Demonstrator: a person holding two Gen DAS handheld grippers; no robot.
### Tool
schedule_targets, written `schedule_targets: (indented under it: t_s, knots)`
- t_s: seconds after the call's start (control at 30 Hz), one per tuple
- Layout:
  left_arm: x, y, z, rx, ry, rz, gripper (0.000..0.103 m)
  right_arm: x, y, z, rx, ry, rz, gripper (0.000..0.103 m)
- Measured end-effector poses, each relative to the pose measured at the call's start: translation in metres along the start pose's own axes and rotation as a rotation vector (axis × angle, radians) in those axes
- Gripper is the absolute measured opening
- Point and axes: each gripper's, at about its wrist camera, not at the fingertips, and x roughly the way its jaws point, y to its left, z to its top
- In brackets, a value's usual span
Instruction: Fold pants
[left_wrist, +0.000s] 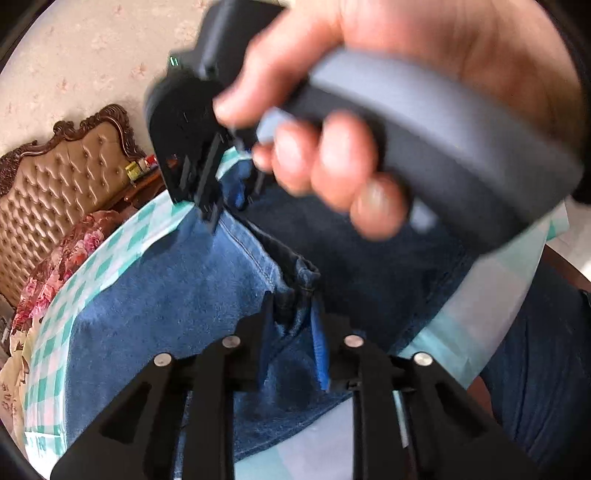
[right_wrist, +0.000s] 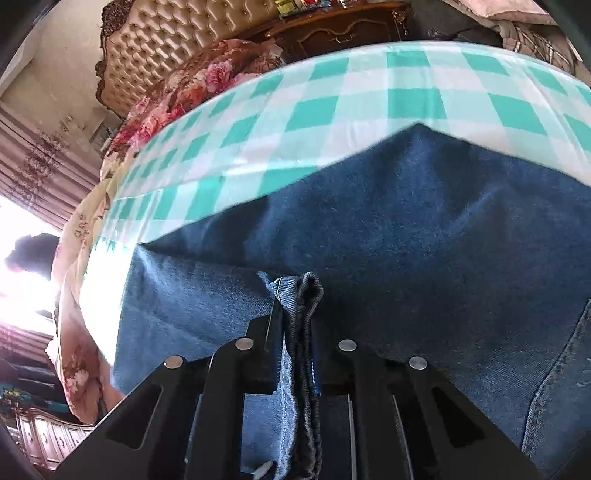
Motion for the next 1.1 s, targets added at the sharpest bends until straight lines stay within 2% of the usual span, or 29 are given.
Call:
schedule_targets:
  t_s: [0.13,0.2,0.23,0.33,0.4,0.47,0.5,0.53,0.57,0.63,0.7,0.77,0.87,0.97,1.1]
  knots:
    - [-0.029,0.019,-0.002,-0.072,-0.051,-0.033,0.027,-0.003,0.006,-0.005,-0.037,-0.032,-0.057,0.012]
    - [-0.053,0.054,-0.016,-0.223,-0.074,-0.027,0.036,-0.003,0.008,-0.007,-0.05,-0.045,-0.078,0.012]
    - [-0.061,0.066,-0.023,-0.274,-0.078,-0.007,0.04,-0.003,0.009,-0.009,-0.058,-0.057,-0.094,0.012]
    - [-0.084,0.122,-0.073,-0.439,-0.023,0.141,0.04,-0.008,0.014,-0.014,-0.068,-0.095,-0.145,0.013]
    - [-0.096,0.151,-0.106,-0.521,0.025,0.227,0.039,-0.026,0.016,-0.018,-0.055,-0.165,-0.209,0.022]
    - [-0.105,0.17,-0.133,-0.576,0.071,0.267,0.039,-0.055,0.02,-0.027,-0.06,-0.273,-0.312,0.029]
    - [-0.108,0.178,-0.139,-0.597,0.084,0.275,0.039,-0.065,0.023,-0.033,-0.065,-0.305,-0.333,0.029]
    - [-0.11,0.184,-0.147,-0.613,0.093,0.29,0.039,-0.073,0.028,-0.041,-0.077,-0.316,-0.318,0.029]
    - [-0.113,0.184,-0.148,-0.614,0.095,0.288,0.039,-0.076,0.038,-0.051,-0.113,-0.316,-0.295,0.029]
    - [-0.111,0.186,-0.15,-0.62,0.099,0.273,0.039,-0.072,0.053,-0.065,-0.187,-0.312,-0.311,0.029]
    - [-0.112,0.178,-0.151,-0.606,0.101,0.258,0.039,-0.059,0.061,-0.072,-0.235,-0.271,-0.305,0.028]
    - [-0.103,0.172,-0.148,-0.574,0.099,0.263,0.039,-0.043,0.062,-0.076,-0.24,-0.23,-0.344,0.028]
    - [-0.091,0.166,-0.145,-0.557,0.095,0.261,0.039,-0.029,0.056,-0.078,-0.237,-0.18,-0.349,0.028]
    - [-0.081,0.178,-0.15,-0.633,0.101,0.221,0.04,-0.015,0.046,-0.083,-0.232,-0.123,-0.387,0.029]
    - [-0.08,0.189,-0.164,-0.682,0.123,0.289,0.044,-0.014,0.046,-0.089,-0.247,-0.127,-0.395,0.031]
